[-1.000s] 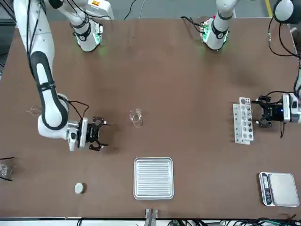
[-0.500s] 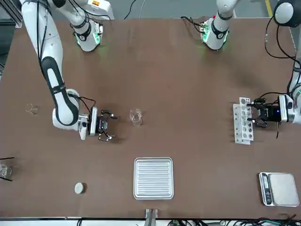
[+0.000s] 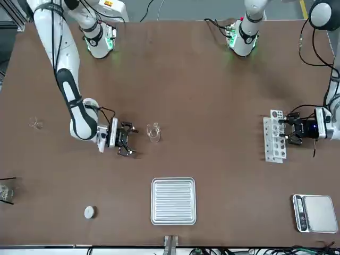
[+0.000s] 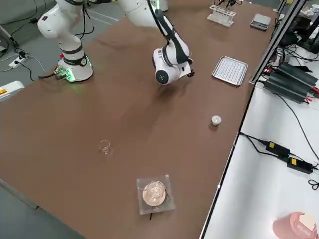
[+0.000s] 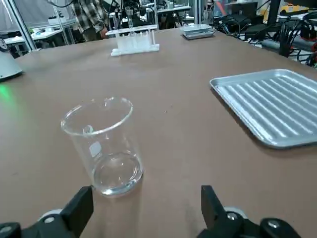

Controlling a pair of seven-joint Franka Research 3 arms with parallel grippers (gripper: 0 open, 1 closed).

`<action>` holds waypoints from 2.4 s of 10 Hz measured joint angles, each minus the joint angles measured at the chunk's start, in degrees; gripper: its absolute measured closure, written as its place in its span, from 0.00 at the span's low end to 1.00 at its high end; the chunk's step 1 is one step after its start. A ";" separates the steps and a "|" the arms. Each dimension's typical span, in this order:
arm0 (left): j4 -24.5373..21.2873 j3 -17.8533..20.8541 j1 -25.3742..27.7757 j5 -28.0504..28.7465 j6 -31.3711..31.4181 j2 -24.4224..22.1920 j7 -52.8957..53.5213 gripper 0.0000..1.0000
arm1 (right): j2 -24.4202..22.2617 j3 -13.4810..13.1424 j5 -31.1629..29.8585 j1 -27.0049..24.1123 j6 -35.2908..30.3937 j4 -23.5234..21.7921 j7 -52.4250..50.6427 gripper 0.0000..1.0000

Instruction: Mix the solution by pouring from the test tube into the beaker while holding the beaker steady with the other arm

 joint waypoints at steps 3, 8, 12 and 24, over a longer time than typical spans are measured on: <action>-0.01 -0.02 -0.55 -1.67 0.84 0.43 0.00 0.44 | 0.80 0.01 2.01 1.54 0.10 -0.32 -1.82 0.04; -0.01 0.01 -0.48 -1.69 1.02 1.52 0.00 0.51 | 2.08 0.01 5.30 2.28 0.19 -0.34 -3.24 0.04; -0.01 0.05 -0.18 -1.69 1.03 1.62 0.00 0.62 | 2.34 0.02 5.62 3.22 0.24 -0.34 -4.17 0.04; 0.22 -0.47 -0.18 -1.68 0.94 1.04 0.00 0.78 | 2.70 0.22 8.80 5.87 0.25 -1.67 -6.81 0.04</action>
